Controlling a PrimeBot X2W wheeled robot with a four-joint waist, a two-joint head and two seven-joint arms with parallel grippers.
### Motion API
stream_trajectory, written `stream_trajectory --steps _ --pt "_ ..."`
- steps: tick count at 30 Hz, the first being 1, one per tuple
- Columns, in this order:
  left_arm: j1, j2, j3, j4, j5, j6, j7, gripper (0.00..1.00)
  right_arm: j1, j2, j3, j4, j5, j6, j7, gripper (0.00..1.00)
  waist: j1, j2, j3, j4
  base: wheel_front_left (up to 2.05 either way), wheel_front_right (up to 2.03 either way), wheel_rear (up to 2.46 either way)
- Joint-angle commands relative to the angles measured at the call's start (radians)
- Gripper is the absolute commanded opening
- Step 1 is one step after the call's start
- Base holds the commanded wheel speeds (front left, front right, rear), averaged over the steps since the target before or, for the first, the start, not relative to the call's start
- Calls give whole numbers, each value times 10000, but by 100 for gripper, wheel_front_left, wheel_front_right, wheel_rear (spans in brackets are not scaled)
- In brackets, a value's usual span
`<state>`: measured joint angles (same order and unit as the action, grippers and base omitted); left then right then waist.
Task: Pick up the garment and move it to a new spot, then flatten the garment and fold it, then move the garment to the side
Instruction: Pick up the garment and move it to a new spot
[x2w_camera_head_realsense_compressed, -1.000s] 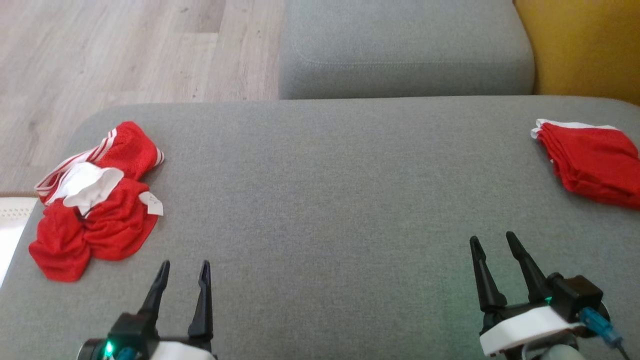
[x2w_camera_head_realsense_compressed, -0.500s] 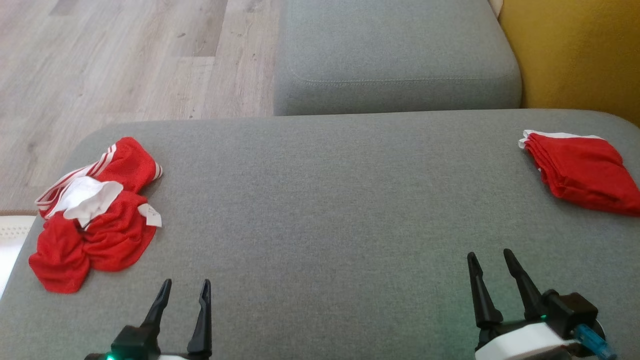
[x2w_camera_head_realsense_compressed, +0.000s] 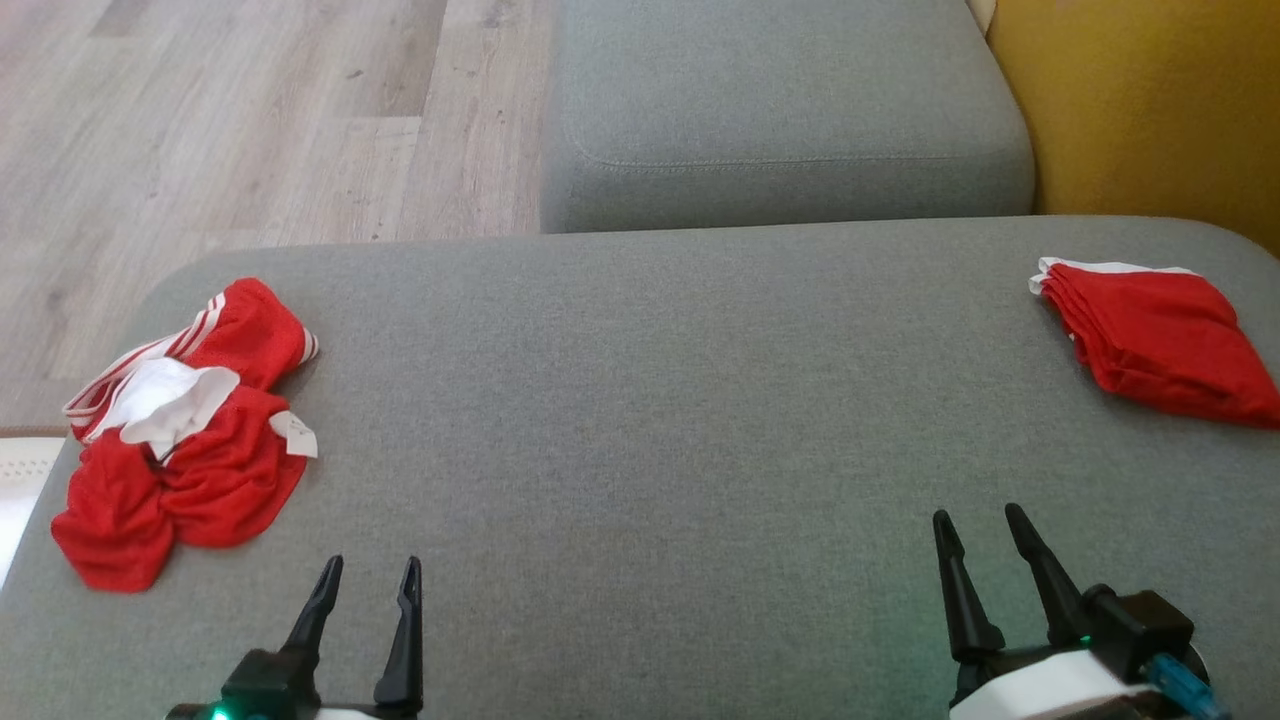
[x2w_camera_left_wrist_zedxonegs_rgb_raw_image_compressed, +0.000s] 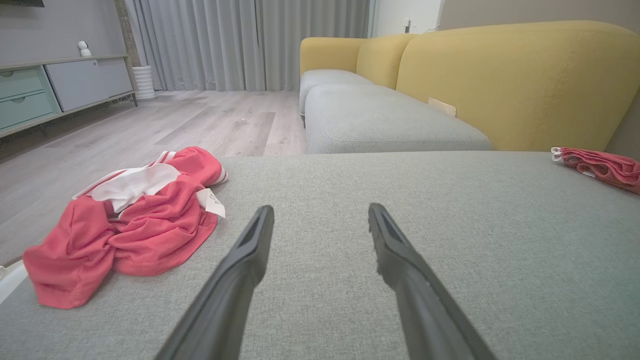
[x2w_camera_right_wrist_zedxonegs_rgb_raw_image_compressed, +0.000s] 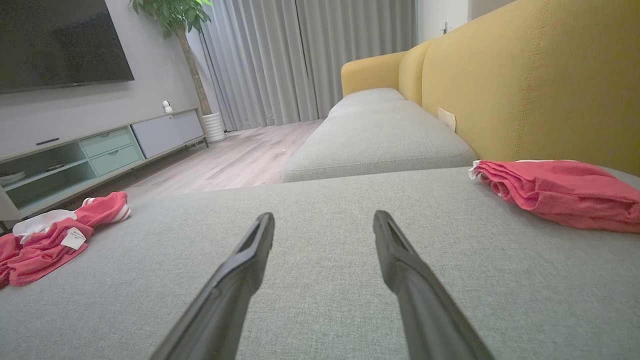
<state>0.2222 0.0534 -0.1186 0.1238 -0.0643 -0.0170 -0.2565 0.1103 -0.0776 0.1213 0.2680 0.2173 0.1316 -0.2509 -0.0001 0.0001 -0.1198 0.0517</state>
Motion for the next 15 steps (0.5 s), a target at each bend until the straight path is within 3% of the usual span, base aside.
stream_trajectory --steps 1,15 --pt "-556 -31 274 -369 -6 71 -53 100 -320 -62 208 -258 -36 -9 -108 100 1 -1 14 4 0 0 0" --pt "-754 -31 237 -352 55 99 -53 100 -412 -14 1 -4 -186 -9 -108 100 1 -1 100 33 0 0 0"
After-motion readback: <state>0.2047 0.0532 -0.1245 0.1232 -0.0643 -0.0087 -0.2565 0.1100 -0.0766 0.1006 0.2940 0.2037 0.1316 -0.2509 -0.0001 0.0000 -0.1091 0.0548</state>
